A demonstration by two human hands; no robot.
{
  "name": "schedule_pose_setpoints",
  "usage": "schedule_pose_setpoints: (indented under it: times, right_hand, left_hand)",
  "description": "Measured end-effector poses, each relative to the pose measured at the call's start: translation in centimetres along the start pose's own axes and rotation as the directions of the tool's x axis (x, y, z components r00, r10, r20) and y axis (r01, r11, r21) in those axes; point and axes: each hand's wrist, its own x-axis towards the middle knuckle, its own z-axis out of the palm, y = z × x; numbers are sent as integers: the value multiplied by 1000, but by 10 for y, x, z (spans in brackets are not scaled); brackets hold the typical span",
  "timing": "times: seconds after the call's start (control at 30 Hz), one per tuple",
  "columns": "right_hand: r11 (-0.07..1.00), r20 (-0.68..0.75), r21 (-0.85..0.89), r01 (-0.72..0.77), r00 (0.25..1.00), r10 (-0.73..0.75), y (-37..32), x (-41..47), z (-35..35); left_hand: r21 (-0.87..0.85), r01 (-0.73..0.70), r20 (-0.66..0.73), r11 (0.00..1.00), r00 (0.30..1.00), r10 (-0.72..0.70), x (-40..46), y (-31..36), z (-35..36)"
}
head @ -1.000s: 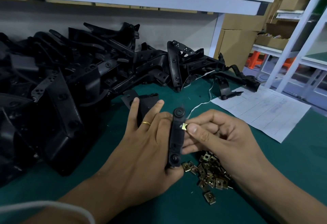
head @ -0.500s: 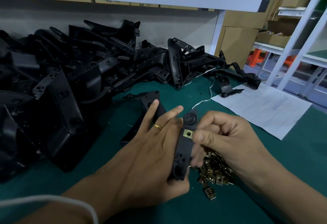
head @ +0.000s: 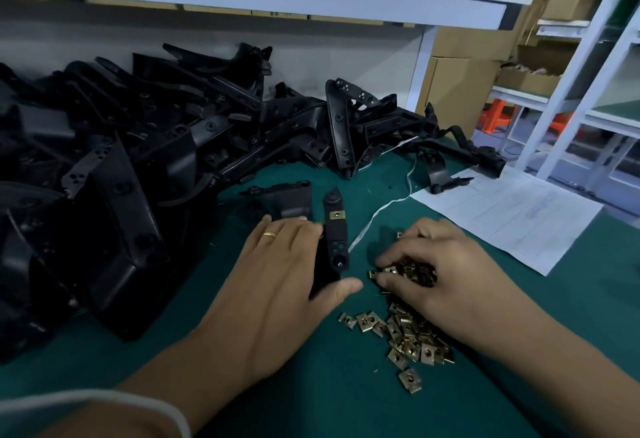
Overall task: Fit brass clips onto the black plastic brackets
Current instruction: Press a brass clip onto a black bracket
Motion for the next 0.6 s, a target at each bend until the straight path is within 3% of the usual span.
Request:
schedule_pose_setpoints:
  times: [0.27,0.6]
  right_hand:
    - [1000,18,-2,-30,999,30,1,2,-4]
    - [998,21,-60,-4,1000,6,1,2,1]
  left_hand:
    - [57,-9,87,998,996,4,3,-5,6]
    - [65,-30,92,997,995,24,4,-6,6]
